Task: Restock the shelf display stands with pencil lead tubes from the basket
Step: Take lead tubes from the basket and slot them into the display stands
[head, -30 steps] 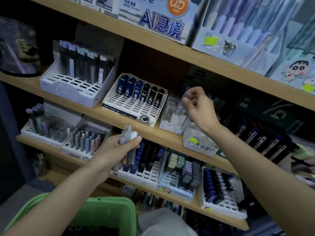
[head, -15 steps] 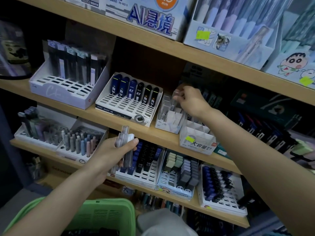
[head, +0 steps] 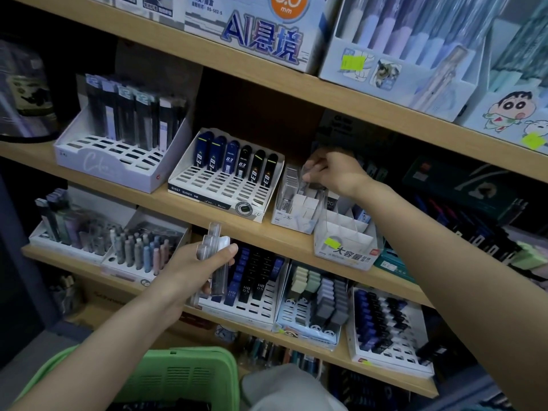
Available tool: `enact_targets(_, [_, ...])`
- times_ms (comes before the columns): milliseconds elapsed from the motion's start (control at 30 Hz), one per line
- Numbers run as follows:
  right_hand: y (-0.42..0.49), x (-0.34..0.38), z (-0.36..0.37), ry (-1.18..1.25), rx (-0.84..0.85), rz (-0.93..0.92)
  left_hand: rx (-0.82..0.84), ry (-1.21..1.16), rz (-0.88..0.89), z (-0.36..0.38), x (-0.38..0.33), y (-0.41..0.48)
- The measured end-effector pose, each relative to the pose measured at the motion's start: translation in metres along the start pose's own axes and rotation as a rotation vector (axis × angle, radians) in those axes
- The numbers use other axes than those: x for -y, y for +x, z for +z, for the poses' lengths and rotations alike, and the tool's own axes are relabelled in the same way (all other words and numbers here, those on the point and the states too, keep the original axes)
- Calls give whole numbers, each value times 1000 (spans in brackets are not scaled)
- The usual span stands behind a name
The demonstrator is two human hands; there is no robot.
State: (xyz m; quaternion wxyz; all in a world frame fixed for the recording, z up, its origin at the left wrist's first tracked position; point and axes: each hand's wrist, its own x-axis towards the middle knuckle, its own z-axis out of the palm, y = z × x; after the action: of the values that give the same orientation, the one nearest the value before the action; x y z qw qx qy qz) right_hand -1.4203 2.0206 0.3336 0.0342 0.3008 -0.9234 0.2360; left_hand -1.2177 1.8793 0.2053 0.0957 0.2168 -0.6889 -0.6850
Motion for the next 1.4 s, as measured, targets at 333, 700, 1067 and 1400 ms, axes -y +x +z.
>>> enact_targets(333, [-7, -4, 14, -151, -124, -83, 2, 12, -9, 5, 0, 0])
enact_targets(700, [-67, 26, 37, 15, -277, -361, -19, -201, -50, 14, -9, -3])
enact_targets(1067, [-112, 53, 84, 374, 337, -126, -32, -359, -115, 15, -13, -10])
enact_targets(1400, [-120, 39, 41, 472, 246, -113, 2, -193, -15, 23, -18, -13])
